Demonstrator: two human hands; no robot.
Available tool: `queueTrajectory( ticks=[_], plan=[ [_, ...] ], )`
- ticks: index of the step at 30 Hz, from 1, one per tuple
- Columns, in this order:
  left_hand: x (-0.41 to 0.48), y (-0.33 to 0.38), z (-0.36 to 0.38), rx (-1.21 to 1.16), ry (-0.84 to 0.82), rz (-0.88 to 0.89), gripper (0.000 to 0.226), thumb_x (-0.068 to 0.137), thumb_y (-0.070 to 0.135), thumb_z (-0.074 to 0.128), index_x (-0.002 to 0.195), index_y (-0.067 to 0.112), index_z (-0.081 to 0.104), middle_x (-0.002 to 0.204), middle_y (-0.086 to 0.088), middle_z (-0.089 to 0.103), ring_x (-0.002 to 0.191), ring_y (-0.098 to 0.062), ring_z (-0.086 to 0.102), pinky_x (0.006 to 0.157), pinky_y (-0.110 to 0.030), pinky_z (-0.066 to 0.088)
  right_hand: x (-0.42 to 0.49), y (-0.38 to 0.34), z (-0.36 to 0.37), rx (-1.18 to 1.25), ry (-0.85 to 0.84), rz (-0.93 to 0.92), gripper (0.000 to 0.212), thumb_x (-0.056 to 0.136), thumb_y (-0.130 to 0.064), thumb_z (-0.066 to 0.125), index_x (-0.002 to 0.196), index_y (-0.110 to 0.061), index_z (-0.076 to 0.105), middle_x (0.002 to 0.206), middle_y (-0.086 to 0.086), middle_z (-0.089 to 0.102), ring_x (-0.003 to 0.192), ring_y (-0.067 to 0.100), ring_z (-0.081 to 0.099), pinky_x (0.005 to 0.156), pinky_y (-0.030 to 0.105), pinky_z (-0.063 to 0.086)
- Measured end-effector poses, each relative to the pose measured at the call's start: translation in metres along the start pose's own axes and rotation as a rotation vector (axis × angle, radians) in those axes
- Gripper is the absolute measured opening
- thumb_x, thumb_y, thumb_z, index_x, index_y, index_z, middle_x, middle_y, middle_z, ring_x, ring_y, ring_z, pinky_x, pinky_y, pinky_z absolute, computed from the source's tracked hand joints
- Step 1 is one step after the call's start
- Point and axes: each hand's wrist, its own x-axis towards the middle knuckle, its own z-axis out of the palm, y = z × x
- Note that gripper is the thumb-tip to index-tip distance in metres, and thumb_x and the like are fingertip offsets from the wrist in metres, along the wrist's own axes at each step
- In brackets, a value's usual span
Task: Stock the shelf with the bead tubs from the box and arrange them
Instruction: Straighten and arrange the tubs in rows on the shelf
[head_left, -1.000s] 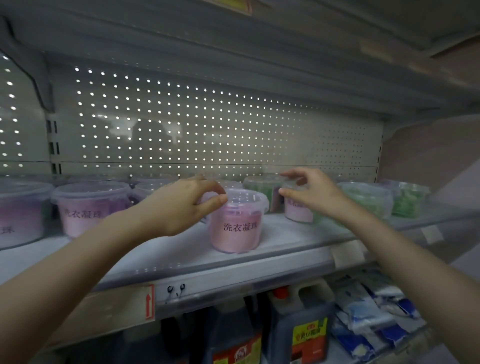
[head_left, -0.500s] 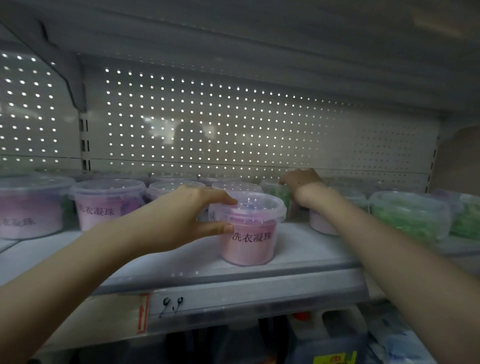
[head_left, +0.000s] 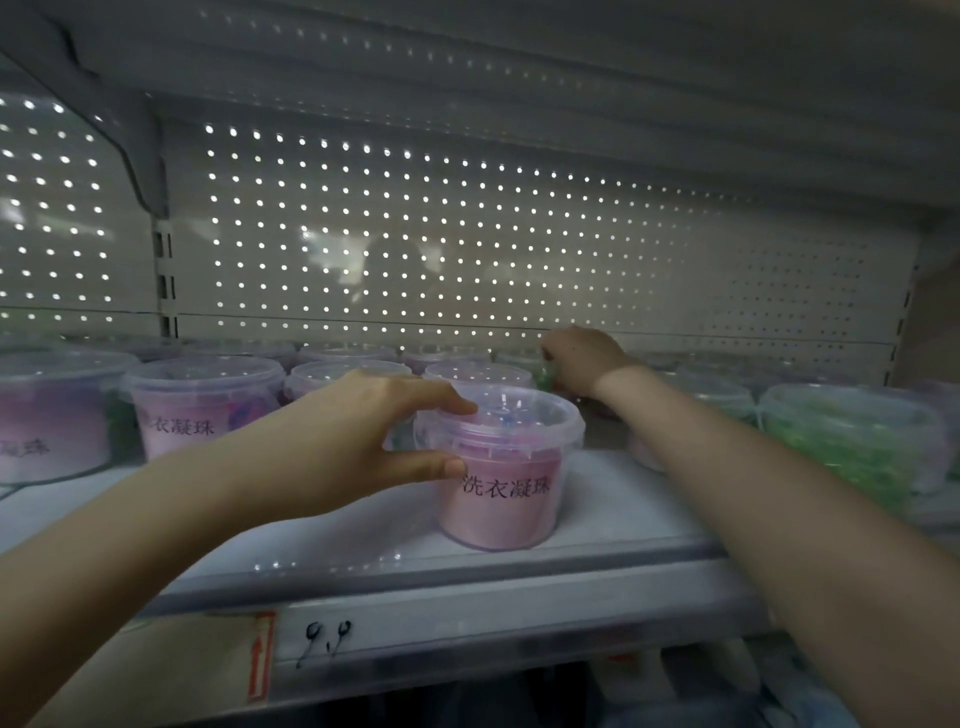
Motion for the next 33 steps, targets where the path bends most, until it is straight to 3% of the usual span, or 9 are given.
queueTrajectory(
  ticks=[5,8,11,15,17,21,24,28,33],
  plan=[
    [0.002,0.002,-0.002,0.009,-0.025,0.003,0.064,0.069,0.067,0.048,0.127,0.040,0.052,0.130,0.022,0.053,0.112,0.001,0.052,0.084,-0.010,0.036,-0.024,0.016,-0.025,0.117,-0.008,0.137,0.042,0.082,-0.034,0.068,0.121,-0.024,0.058,0.126,0.003,0.059,0.111,0.025,0.057,0.087,0.032,0.042],
    [0.006,0.002,-0.001,-0.009,-0.027,-0.008,0.063,0.068,0.067,0.050,0.125,0.039,0.054,0.126,0.016,0.059,0.111,-0.006,0.055,0.090,-0.024,0.044,-0.049,0.035,-0.045,0.229,-0.055,0.251,0.051,0.081,-0.045,0.069,0.124,-0.021,0.056,0.128,0.003,0.057,0.112,0.025,0.057,0.086,0.031,0.044],
    [0.008,0.007,0.003,0.006,-0.030,-0.003,0.062,0.070,0.064,0.049,0.126,0.037,0.053,0.125,0.013,0.060,0.110,-0.010,0.056,0.089,-0.029,0.045,-0.081,0.051,-0.057,0.091,-0.177,0.272,0.066,0.079,-0.054,0.066,0.130,-0.015,0.051,0.132,0.005,0.054,0.114,0.026,0.054,0.093,0.034,0.046],
    [0.009,0.012,0.006,-0.021,0.005,0.010,0.063,0.071,0.061,0.049,0.128,0.034,0.055,0.126,0.012,0.060,0.111,-0.010,0.057,0.087,-0.024,0.042,-0.109,0.065,-0.060,0.055,-0.316,0.271,0.061,0.079,-0.036,0.073,0.132,-0.016,0.049,0.129,0.003,0.054,0.112,0.024,0.055,0.093,0.034,0.046],
    [0.010,0.014,0.007,-0.037,0.022,0.016,0.064,0.071,0.060,0.050,0.128,0.032,0.056,0.128,0.012,0.059,0.115,-0.008,0.055,0.088,-0.019,0.039,-0.113,0.067,-0.053,0.089,-0.252,0.217,0.048,0.079,-0.024,0.072,0.124,-0.018,0.056,0.120,0.003,0.060,0.104,0.023,0.059,0.088,0.034,0.049],
    [0.010,0.017,0.007,-0.043,0.044,0.029,0.064,0.071,0.059,0.052,0.127,0.031,0.057,0.129,0.012,0.058,0.117,-0.008,0.055,0.089,-0.018,0.039,-0.122,0.064,-0.039,0.143,-0.095,0.116,0.016,0.084,-0.022,0.065,0.099,-0.028,0.064,0.097,0.000,0.065,0.096,0.026,0.061,0.076,0.032,0.046],
    [0.010,0.019,0.007,-0.048,0.040,0.024,0.063,0.071,0.058,0.053,0.128,0.031,0.057,0.129,0.011,0.058,0.116,-0.008,0.056,0.090,-0.019,0.040,-0.121,0.051,-0.035,0.136,-0.011,0.041,0.024,0.086,-0.026,0.065,0.109,-0.028,0.066,0.110,0.004,0.067,0.107,0.028,0.060,0.086,0.035,0.046],
    [0.010,0.022,0.007,-0.050,0.042,0.015,0.063,0.071,0.056,0.052,0.129,0.031,0.055,0.132,0.014,0.055,0.119,-0.006,0.052,0.092,-0.014,0.035,-0.104,0.021,-0.030,0.064,0.028,0.018,0.033,0.089,-0.035,0.061,0.119,-0.020,0.062,0.118,0.009,0.064,0.109,0.032,0.058,0.087,0.037,0.045],
    [0.009,0.023,0.009,-0.025,0.057,0.006,0.064,0.071,0.056,0.052,0.131,0.032,0.054,0.136,0.015,0.049,0.126,-0.004,0.047,0.096,-0.011,0.030,-0.086,-0.003,-0.021,-0.087,0.075,-0.012,0.030,0.089,-0.019,0.054,0.118,-0.014,0.060,0.116,0.015,0.063,0.106,0.035,0.060,0.083,0.040,0.047]
  ],
)
